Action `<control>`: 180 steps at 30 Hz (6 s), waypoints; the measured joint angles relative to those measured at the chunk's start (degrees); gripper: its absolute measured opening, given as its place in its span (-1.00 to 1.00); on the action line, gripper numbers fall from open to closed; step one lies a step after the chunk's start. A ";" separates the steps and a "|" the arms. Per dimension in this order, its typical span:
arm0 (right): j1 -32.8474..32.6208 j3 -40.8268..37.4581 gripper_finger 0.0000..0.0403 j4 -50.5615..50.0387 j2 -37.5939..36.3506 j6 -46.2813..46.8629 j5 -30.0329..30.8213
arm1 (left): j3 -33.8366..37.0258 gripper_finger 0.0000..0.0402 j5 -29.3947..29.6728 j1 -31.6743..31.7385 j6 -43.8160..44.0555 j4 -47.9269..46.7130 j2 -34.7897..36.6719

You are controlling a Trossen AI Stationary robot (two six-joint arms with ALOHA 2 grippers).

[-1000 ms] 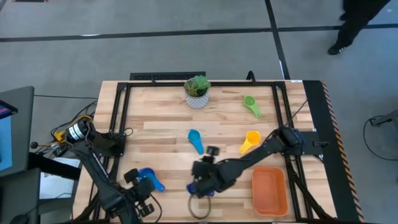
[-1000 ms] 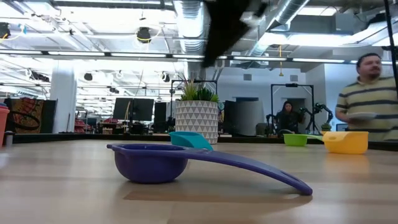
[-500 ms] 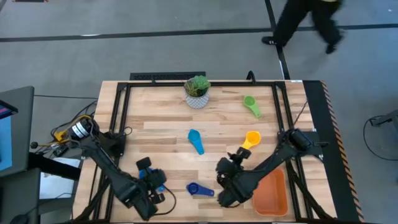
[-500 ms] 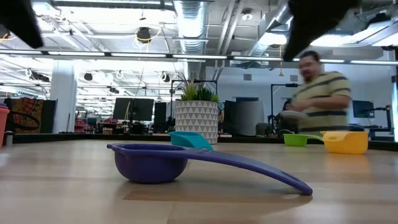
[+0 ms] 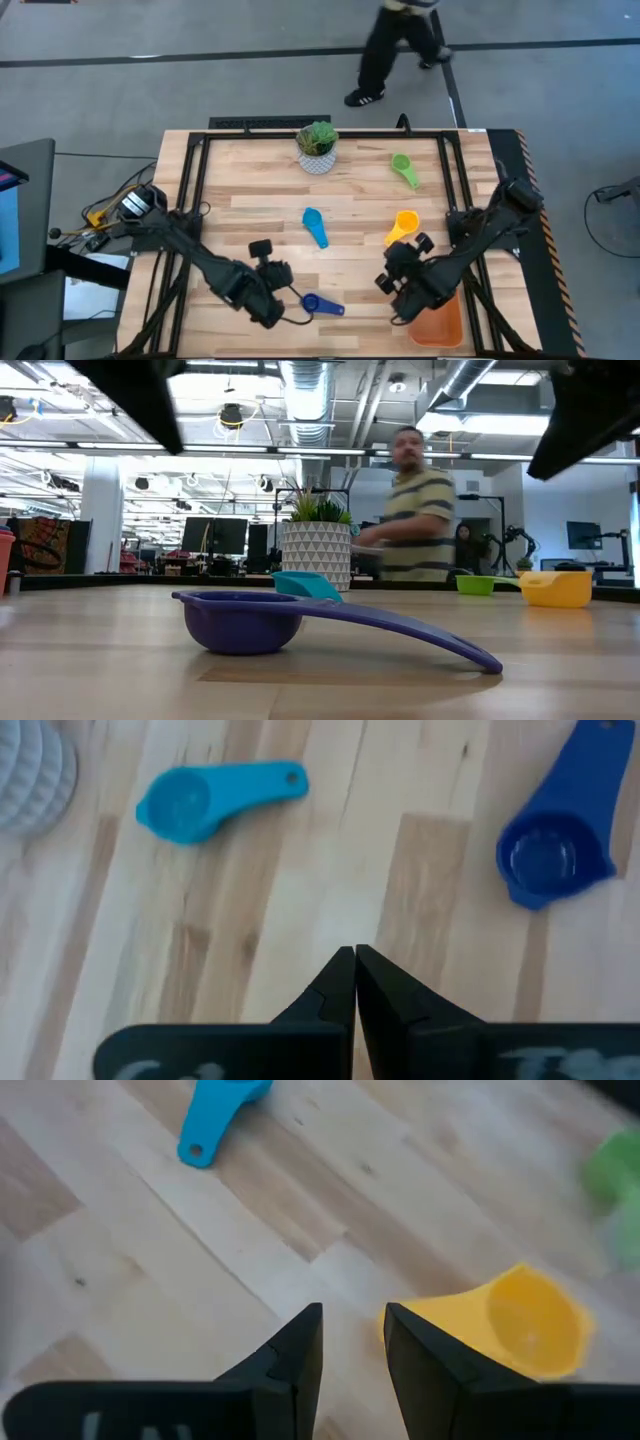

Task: Nest measuring cups in basket
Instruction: Stack the yellow measuring cup on top of the blue measuring cup

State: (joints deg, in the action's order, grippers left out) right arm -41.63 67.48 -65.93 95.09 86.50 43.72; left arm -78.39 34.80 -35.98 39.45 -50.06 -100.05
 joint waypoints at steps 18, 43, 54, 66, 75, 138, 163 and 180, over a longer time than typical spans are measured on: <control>4.02 -17.16 -0.52 11.55 -15.10 -0.47 -14.11 | 0.04 -0.99 -1.55 13.67 -25.18 24.75 -0.04; 31.27 -32.14 -0.28 6.43 -34.93 -12.81 -23.44 | 13.00 -0.99 -5.57 20.53 -20.21 37.26 -0.42; 35.41 -32.83 -0.03 11.47 -33.78 -19.14 -28.19 | 13.03 -0.99 -5.23 20.97 -22.79 37.61 -0.42; 35.78 -37.38 -0.49 12.75 -30.97 -17.75 -29.48 | 13.03 -0.99 -4.31 20.97 -23.26 37.22 -0.42; 34.52 -37.66 -0.88 21.42 -31.03 -28.78 -29.48 | 13.03 -0.99 -3.80 21.89 -23.34 38.06 -0.39; 17.79 -37.53 -0.98 72.67 -30.99 -46.47 13.32 | 11.87 -0.34 -14.96 25.08 -22.03 61.17 0.73; 19.76 -37.54 -0.97 79.05 -30.99 -51.12 9.51 | 11.88 -0.96 -22.99 29.40 -21.60 61.08 0.63; 18.33 -37.53 -0.13 91.70 -31.01 -60.13 5.20 | 11.96 -1.00 1.89 10.23 3.23 33.95 5.90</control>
State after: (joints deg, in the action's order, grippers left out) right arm -23.30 29.95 25.78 64.07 26.37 48.92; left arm -66.43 36.69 -25.75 42.69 -16.11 -94.15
